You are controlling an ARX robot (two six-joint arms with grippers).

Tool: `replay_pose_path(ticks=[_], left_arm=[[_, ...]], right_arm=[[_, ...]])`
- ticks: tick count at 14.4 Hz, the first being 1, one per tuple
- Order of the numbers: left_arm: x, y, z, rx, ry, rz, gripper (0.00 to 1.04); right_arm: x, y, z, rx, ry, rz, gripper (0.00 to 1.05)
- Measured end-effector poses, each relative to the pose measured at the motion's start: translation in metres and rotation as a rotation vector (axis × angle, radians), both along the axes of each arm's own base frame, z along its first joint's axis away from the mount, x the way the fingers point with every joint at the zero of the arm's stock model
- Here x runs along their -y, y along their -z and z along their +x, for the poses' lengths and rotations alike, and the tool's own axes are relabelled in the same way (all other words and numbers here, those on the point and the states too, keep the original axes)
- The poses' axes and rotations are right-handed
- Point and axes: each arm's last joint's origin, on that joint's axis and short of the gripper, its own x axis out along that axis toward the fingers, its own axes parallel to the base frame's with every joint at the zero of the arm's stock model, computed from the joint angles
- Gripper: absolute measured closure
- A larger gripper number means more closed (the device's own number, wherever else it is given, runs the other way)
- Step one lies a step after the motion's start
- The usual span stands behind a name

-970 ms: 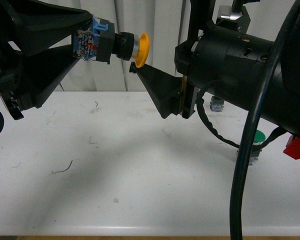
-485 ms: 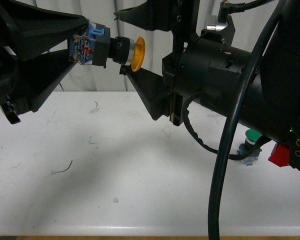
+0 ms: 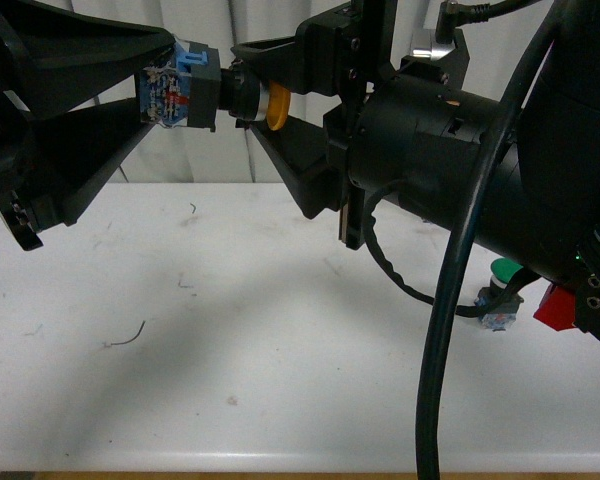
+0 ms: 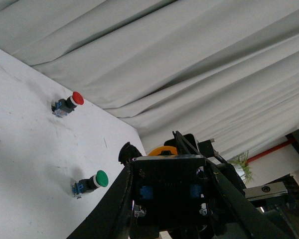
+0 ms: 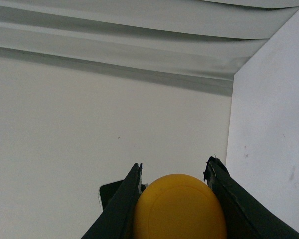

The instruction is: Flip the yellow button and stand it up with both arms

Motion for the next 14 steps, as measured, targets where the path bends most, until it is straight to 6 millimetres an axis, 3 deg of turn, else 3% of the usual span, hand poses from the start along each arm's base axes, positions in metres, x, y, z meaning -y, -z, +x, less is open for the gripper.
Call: replay_pose_path(ticks=[1, 6, 8, 10, 11, 14], left_arm=[[0.0, 0.0, 0.0, -0.002, 0.0, -0.002, 0.67], [-0.011, -0.001, -0.006, 0.0, -0.034, 0.0, 0.06], [-0.022, -0.012, -0.017, 0.05, -0.063, -0.005, 0.07], [-0.032, -0.025, -0.041, 0.135, -0.127, 0.012, 0.07], [-0.035, -0.035, -0.057, 0.172, -0.19, 0.056, 0.07], [-0.038, -0.039, -0.1, 0.222, -0.362, 0.305, 0.07]], right_arm=[[0.0, 0.0, 0.0, 0.0, 0.0, 0.0, 0.69], [0.012, 0.0, 0.006, 0.005, 0.033, -0.001, 0.69], [0.016, -0.001, 0.008, 0.006, 0.049, 0.001, 0.69], [0.018, -0.005, 0.009, 0.016, 0.058, 0.006, 0.69], [0.02, -0.009, 0.009, 0.025, 0.063, 0.01, 0.69], [0.024, -0.014, 0.006, 0.037, 0.069, 0.016, 0.69]])
